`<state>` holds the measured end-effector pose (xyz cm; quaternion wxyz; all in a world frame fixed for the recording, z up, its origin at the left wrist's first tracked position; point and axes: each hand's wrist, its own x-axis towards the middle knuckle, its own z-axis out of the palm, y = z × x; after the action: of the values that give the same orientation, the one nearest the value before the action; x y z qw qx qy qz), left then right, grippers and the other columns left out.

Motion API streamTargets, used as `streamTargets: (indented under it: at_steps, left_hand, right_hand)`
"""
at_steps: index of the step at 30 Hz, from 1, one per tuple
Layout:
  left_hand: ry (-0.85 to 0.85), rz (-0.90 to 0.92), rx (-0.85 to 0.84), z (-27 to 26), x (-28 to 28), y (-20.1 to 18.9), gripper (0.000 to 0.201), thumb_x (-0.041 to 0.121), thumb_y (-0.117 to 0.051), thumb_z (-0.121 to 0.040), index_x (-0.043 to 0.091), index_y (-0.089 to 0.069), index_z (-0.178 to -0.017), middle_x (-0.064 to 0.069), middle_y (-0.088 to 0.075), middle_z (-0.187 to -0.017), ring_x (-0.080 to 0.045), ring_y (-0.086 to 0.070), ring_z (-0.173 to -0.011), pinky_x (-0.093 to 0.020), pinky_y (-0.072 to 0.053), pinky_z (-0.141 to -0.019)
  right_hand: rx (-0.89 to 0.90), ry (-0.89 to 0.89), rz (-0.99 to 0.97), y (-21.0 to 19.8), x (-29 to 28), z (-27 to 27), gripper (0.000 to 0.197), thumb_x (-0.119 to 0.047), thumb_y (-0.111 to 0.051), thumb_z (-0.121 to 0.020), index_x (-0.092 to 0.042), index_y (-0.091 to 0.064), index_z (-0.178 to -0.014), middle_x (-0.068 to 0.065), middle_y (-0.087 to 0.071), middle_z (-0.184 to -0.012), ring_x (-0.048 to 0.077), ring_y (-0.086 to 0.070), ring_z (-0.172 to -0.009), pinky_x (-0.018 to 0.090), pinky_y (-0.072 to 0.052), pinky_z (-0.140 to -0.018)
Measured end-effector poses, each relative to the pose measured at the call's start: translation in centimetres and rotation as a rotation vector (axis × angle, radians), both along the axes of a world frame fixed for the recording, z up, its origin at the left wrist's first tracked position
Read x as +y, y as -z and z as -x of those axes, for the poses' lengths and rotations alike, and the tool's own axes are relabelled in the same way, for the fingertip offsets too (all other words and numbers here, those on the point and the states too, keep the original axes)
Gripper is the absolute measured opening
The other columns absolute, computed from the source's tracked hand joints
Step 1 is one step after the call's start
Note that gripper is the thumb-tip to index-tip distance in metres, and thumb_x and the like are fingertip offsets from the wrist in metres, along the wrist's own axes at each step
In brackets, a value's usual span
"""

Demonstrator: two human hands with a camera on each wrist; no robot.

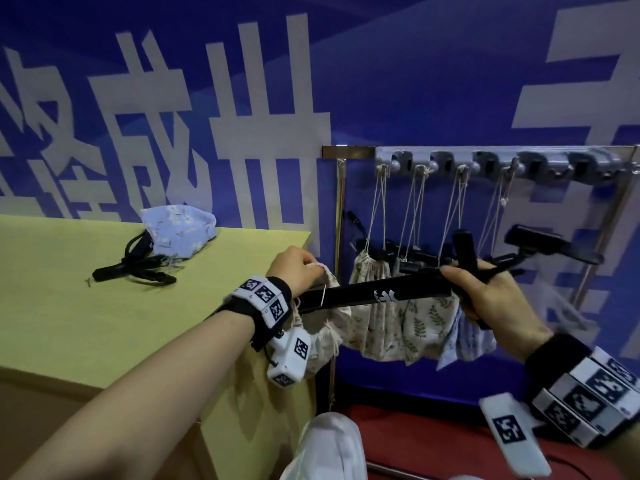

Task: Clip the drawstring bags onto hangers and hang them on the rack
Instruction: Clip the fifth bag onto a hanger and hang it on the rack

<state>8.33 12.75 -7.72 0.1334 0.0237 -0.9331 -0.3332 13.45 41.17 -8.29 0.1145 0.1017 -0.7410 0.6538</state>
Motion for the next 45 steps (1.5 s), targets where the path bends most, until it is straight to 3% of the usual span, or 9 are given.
streamTargets:
  at_steps: [4, 10, 16, 21, 26, 31, 39, 42, 45]
  left_hand:
    - [0.047, 0.035, -0.006, -0.5, 1.3, 0.7, 0.023, 0.026, -0.060, -0.085, 0.009, -0.075, -0.081, -0.009, -0.072, -0.084, -0.025, -0.064, -0.081, -0.032, -0.050, -0.071]
    - [0.151, -0.031, 0.070, -1.5, 2.8, 0.0, 0.023, 0.021, -0.059, -0.090, 0.004, -0.074, -0.088, -0.010, -0.072, -0.090, -0.024, -0.062, -0.083, -0.032, -0.045, -0.071]
    - [0.190, -0.503, 0.007, -2.4, 5.4, -1.1, 0.038, 0.018, -0.065, -0.087, 0.016, -0.047, -0.053, 0.003, -0.044, -0.048, -0.017, -0.039, -0.052, -0.027, -0.034, -0.057]
    - [0.194, -0.768, -0.087, -2.3, 6.1, -1.5, 0.013, 0.000, -0.048, -0.092, 0.001, -0.061, -0.093, -0.014, -0.063, -0.098, -0.030, -0.063, -0.093, -0.037, -0.049, -0.086]
    - [0.320, -0.829, -0.153, -3.5, 5.7, -2.2, 0.031, -0.013, -0.038, -0.089, 0.009, -0.057, -0.100, -0.010, -0.058, -0.096, -0.014, -0.056, -0.075, -0.016, -0.043, -0.058]
    - [0.426, -0.510, -0.264, -5.2, 5.9, -1.8, 0.054, -0.022, -0.045, -0.072, 0.013, -0.065, -0.108, -0.012, -0.057, -0.097, -0.015, -0.054, -0.075, -0.023, -0.047, -0.059]
    - [0.437, 0.037, -0.197, -5.5, 7.0, 0.7, 0.045, -0.011, -0.060, -0.075, 0.018, -0.070, -0.108, -0.004, -0.055, -0.134, -0.018, -0.052, -0.122, -0.031, -0.050, -0.093]
    - [0.411, 0.281, -0.037, -5.8, 6.6, 1.3, 0.039, -0.009, -0.053, -0.083, 0.015, -0.072, -0.108, -0.006, -0.057, -0.123, -0.019, -0.051, -0.119, -0.016, -0.038, -0.083]
    - [0.420, 0.430, 0.085, -5.6, 5.6, 2.0, 0.031, -0.005, -0.050, -0.089, 0.010, -0.072, -0.105, -0.008, -0.053, -0.112, -0.026, -0.052, -0.107, -0.024, -0.043, -0.088]
  right_hand:
    - [0.063, -0.080, -0.078, -0.9, -1.6, -0.5, 0.028, -0.040, -0.069, -0.081, -0.012, -0.068, -0.083, -0.003, -0.065, -0.062, 0.020, -0.057, -0.057, 0.031, -0.041, -0.054]
    - [0.069, 0.009, -0.382, -1.4, -4.2, -0.8, 0.020, -0.042, -0.066, -0.086, -0.029, -0.060, -0.072, -0.018, -0.053, -0.047, -0.001, -0.045, -0.042, 0.024, -0.034, -0.051]
    - [-0.028, -0.015, -0.485, -0.4, -5.9, -0.7, 0.024, -0.042, -0.062, -0.090, -0.025, -0.061, -0.106, -0.006, -0.068, -0.088, 0.008, -0.062, -0.074, 0.020, -0.042, -0.058]
    - [-0.281, -0.138, -0.056, 0.0, -5.8, 0.1, 0.037, -0.012, -0.061, -0.090, -0.018, -0.045, -0.123, 0.011, -0.066, -0.094, 0.020, -0.061, -0.069, 0.034, -0.050, -0.064]
    - [-0.303, -0.233, 0.090, 1.3, -4.3, 0.7, 0.043, 0.003, -0.053, -0.090, -0.018, -0.053, -0.128, 0.007, -0.065, -0.117, 0.022, -0.065, -0.104, 0.037, -0.053, -0.092]
    - [-0.134, -0.180, -0.036, 4.6, -4.7, 0.5, 0.040, 0.005, -0.052, -0.091, -0.022, -0.062, -0.118, 0.010, -0.068, -0.114, 0.018, -0.064, -0.102, 0.029, -0.049, -0.087]
    - [-0.215, 0.021, -0.127, 11.8, -6.8, 0.9, 0.027, -0.011, -0.058, -0.092, -0.028, -0.051, -0.111, -0.004, -0.060, -0.105, 0.008, -0.059, -0.091, 0.025, -0.048, -0.079]
    - [-0.269, 0.124, -0.139, 13.4, -6.7, 1.5, 0.016, -0.008, -0.062, -0.088, -0.023, -0.060, -0.093, 0.005, -0.065, -0.088, 0.017, -0.062, -0.075, 0.034, -0.051, -0.071]
    - [-0.329, 0.142, -0.079, 14.2, -6.0, 2.1, 0.013, -0.004, -0.062, -0.088, -0.015, -0.065, -0.093, 0.008, -0.068, -0.072, 0.019, -0.061, -0.060, 0.035, -0.053, -0.061]
